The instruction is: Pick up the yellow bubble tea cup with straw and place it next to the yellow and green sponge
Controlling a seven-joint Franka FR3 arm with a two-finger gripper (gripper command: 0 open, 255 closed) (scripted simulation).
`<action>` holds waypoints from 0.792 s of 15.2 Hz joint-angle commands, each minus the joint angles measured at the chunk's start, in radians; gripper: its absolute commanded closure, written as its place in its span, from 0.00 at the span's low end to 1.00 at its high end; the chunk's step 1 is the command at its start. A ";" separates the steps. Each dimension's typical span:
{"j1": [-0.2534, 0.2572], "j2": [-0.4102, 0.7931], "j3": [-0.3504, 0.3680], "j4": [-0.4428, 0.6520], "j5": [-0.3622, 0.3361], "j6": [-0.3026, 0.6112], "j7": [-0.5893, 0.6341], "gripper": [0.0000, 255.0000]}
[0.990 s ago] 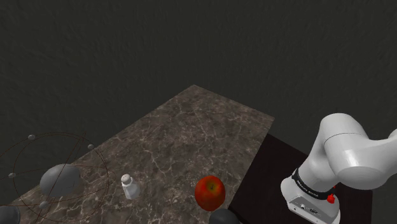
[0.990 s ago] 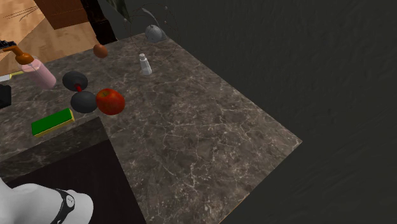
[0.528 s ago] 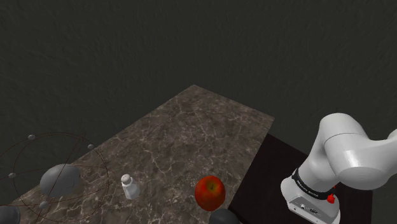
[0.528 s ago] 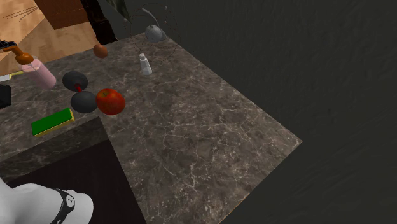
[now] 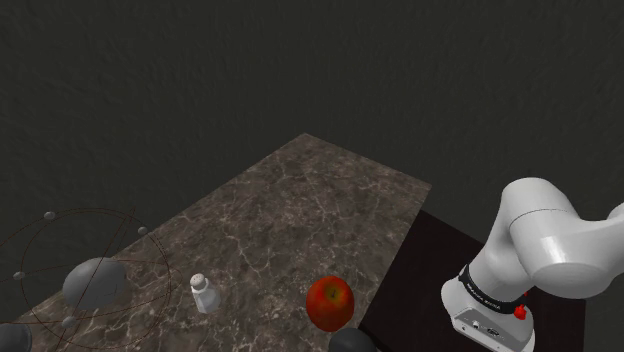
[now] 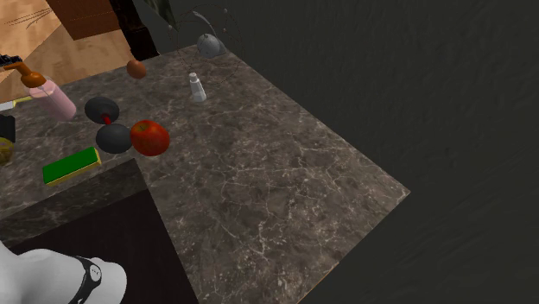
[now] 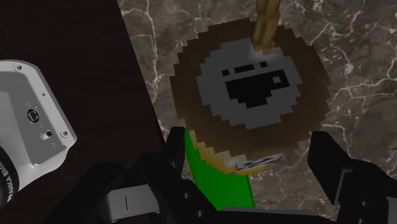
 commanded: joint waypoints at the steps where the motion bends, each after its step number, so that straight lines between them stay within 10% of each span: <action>1: 0.000 -0.002 0.022 -0.012 0.018 0.018 -0.002 1.00; 12: 0.004 -0.013 0.151 -0.091 0.128 0.117 -0.025 1.00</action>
